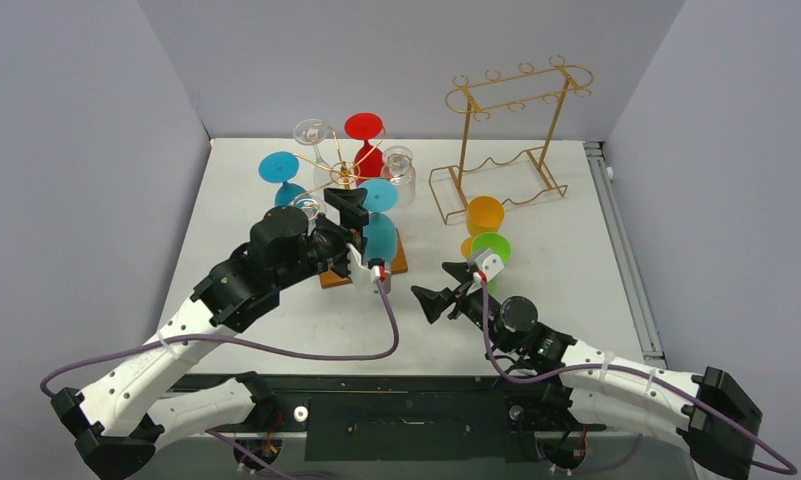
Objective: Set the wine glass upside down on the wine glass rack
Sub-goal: Turn the wine glass upside down at the wine rack, then reset both arms
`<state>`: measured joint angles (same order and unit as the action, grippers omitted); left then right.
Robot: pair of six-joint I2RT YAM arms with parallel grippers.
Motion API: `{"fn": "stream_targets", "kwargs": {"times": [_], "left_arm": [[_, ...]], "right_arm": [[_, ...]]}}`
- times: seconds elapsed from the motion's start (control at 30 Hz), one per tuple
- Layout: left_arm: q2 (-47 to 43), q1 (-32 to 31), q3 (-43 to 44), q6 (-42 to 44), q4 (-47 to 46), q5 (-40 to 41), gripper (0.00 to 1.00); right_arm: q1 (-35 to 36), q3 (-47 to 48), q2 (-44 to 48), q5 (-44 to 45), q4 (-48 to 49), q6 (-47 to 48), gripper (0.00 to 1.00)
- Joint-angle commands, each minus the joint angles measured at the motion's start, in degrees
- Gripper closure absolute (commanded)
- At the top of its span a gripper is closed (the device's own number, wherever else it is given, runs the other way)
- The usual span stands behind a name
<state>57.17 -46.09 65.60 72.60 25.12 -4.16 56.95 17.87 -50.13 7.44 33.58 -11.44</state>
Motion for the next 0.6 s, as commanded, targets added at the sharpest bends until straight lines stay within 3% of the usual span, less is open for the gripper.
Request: {"fn": "stream_targets", "kwargs": {"times": [0.0,0.13,0.3,0.37,0.57], "left_arm": [[-3.14,-0.40,2.39,-3.92,1.67,-3.05,0.04],[-4.19,-0.35,8.04,-13.49,2.85,-4.81,0.04],[-1.73,2.68,20.88,-34.23,1.86,-0.34,0.04],[0.09,11.44,25.81,-43.24,1.57,-2.50,0.04],[8.11,47.23,33.90,-64.16,4.85,-22.17,0.04]], "right_arm": [[-1.74,4.96,4.35,1.48,-7.37,0.74,0.20],[-4.13,11.25,7.26,2.35,-14.49,-0.11,0.20],[-10.66,24.80,3.60,4.96,-27.73,-2.81,0.16],[-16.10,29.53,0.87,4.00,-30.68,-5.44,0.16],[-33.50,35.16,-4.43,2.85,-32.23,-13.13,0.16]]}}
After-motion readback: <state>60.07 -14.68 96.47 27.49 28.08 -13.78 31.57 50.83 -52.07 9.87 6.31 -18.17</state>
